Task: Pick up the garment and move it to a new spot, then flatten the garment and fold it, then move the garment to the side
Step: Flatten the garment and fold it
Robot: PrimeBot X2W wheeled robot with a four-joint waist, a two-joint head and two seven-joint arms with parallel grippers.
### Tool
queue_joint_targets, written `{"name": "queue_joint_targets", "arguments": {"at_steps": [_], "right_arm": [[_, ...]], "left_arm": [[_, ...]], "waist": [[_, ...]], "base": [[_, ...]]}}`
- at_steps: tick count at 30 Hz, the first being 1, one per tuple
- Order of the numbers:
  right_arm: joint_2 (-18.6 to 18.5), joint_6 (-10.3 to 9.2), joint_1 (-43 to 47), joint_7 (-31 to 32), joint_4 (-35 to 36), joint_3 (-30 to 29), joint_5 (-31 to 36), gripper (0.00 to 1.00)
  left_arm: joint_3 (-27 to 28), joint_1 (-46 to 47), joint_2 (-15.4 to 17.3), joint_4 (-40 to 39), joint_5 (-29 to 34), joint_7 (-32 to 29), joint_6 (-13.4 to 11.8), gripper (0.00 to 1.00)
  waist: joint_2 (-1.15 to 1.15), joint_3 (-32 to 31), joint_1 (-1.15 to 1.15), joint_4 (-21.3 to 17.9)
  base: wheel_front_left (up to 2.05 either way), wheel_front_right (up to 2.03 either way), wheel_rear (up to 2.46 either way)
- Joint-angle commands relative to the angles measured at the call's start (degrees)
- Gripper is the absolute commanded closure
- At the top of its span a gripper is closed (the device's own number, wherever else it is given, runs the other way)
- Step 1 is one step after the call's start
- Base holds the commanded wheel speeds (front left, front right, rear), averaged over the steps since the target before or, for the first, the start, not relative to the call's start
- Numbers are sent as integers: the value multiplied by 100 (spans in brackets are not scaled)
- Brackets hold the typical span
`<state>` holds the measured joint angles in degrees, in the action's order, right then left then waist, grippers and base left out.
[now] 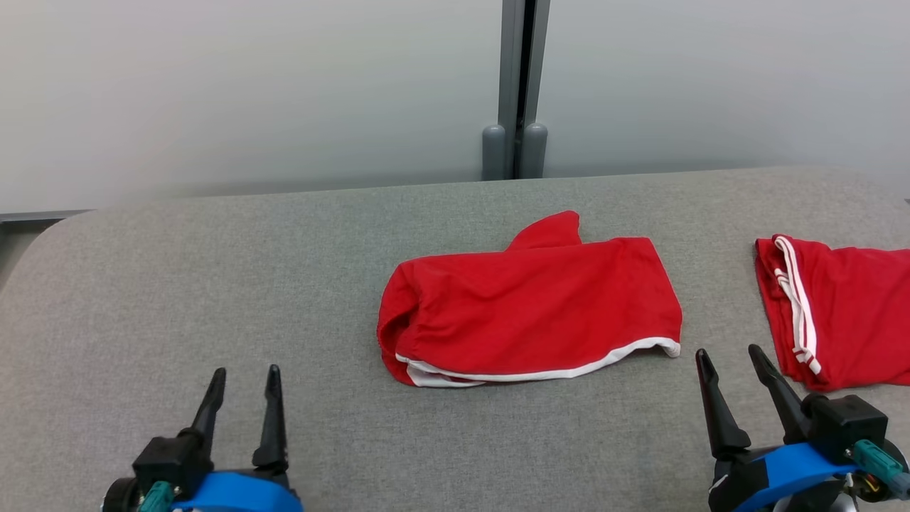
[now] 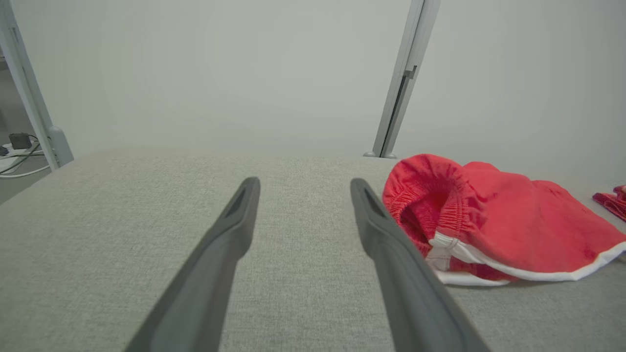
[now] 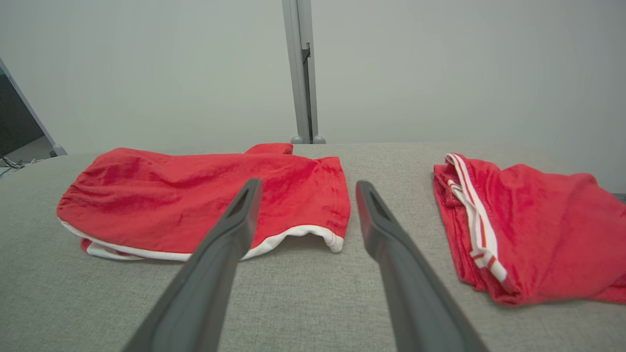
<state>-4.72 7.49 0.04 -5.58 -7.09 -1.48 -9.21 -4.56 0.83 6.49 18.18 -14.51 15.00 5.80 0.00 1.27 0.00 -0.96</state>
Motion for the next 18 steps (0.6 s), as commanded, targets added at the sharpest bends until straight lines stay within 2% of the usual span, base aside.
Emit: {"name": "queue_joint_targets", "arguments": {"at_steps": [1, 12, 18], "right_arm": [[20, 1, 46, 35, 24, -14, -6, 0], [62, 1, -245, 26, 3, 150, 11, 0], [81, 1, -386, -23, -118, 247, -35, 0]], "left_arm": [[-74, 142, -28, 10, 44, 23, 31, 0], [-1707, 1068, -171, 788, -157, -365, 177, 0], [-2125, 1614, -144, 1470, -531, -363, 181, 0]], "waist": [[0, 26, 0, 8], [0, 356, 0, -76], [0, 595, 0, -250]], "base": [[0, 0, 0], [0, 0, 0], [0, 0, 0]]}}
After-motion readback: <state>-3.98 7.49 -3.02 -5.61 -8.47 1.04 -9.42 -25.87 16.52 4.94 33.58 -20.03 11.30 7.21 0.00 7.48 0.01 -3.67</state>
